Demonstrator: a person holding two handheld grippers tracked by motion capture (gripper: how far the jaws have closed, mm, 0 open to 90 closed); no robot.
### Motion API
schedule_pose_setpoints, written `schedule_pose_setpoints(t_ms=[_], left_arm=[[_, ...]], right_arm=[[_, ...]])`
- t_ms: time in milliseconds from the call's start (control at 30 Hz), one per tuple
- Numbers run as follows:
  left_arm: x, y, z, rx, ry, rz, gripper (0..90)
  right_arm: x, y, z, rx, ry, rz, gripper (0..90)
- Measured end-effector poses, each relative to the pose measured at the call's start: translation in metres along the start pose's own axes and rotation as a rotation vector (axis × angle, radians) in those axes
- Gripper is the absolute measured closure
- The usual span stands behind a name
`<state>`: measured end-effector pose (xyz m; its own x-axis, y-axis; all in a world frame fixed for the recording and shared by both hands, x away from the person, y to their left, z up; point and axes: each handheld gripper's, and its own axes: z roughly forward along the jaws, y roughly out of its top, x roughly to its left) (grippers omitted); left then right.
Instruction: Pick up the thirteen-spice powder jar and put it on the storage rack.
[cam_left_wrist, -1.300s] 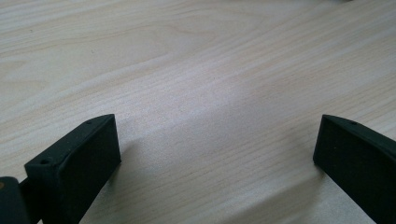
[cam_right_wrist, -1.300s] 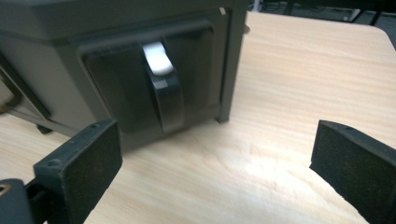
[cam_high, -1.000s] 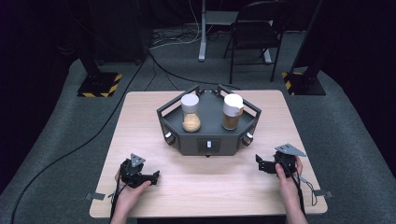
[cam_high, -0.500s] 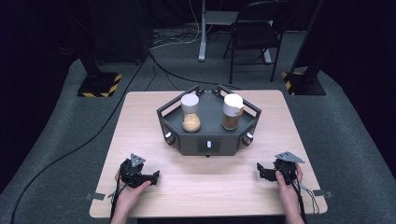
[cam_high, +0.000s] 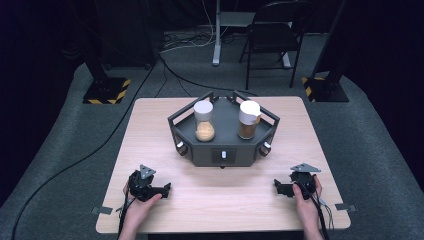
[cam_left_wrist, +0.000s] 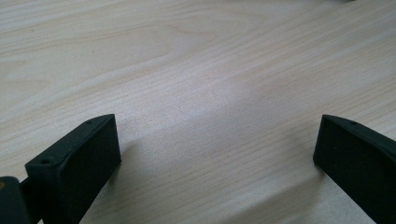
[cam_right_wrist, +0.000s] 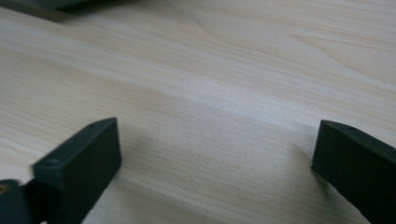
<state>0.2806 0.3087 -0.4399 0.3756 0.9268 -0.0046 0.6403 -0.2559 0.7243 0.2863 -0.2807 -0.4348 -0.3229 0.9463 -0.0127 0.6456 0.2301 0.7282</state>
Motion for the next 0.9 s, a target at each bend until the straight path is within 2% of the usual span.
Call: schedule_pose_setpoints(t_ms=[900], left_arm=[[-0.0004, 0.0001, 0.0001, 0.000, 0.002, -0.004, 0.0]], right_arm=[[0.0024, -0.0008, -0.0005, -0.001, -0.010, 0.011, 0.0]])
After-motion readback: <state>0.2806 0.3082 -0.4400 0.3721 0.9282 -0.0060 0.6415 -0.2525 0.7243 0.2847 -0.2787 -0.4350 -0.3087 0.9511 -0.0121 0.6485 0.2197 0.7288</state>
